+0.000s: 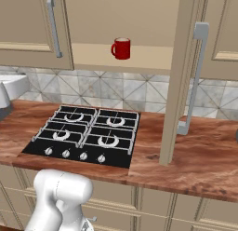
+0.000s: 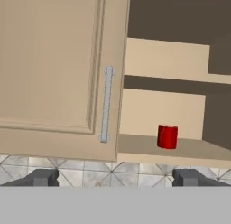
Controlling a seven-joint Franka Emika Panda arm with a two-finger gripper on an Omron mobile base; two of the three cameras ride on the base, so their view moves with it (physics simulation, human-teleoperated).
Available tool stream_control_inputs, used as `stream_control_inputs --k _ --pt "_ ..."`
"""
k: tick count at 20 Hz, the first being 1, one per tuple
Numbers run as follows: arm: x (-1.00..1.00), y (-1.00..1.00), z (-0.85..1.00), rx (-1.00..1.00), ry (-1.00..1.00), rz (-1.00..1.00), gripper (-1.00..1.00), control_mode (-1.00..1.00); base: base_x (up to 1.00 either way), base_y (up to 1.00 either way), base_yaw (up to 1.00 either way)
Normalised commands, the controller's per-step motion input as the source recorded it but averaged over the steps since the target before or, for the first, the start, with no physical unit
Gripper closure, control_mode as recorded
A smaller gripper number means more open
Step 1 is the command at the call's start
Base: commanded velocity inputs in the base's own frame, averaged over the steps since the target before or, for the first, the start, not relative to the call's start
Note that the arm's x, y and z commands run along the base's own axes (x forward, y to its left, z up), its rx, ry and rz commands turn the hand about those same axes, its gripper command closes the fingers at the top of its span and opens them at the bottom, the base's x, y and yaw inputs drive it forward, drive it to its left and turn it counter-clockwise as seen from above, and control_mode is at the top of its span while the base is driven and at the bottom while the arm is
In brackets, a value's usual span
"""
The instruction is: Open the cabinet directly in front. Then move the beer and the mug to the dining counter with the jar on it.
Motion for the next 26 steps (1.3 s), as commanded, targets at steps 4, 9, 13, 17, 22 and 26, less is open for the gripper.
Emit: stream_control_inputs --k 4,9,13,17,22,26 --pt "0.46 0.34 0.19 0.00 -0.12 0.00 -1.00 -1.00 0.00 0.00 0.00" --pt "0.56 0.26 0.27 0.00 -0.11 0.00 -1.00 -1.00 0.00 0.00 0.00" --pt "0.76 0.04 0.09 0.00 0.00 0.00 -1.00 -1.00 0.00 0.00 0.00" --pt "0.80 -0.01 0.06 0.00 0.03 0.00 -1.00 -1.00 0.00 0.00 0.00" --pt "0.77 0.00 0.02 0.00 0.05 0.00 -1.00 -1.00 0.00 0.00 0.00" --pt "0.86 0.00 0.05 0.01 0.06 0.00 -1.00 -1.00 0.00 0.00 0.00"
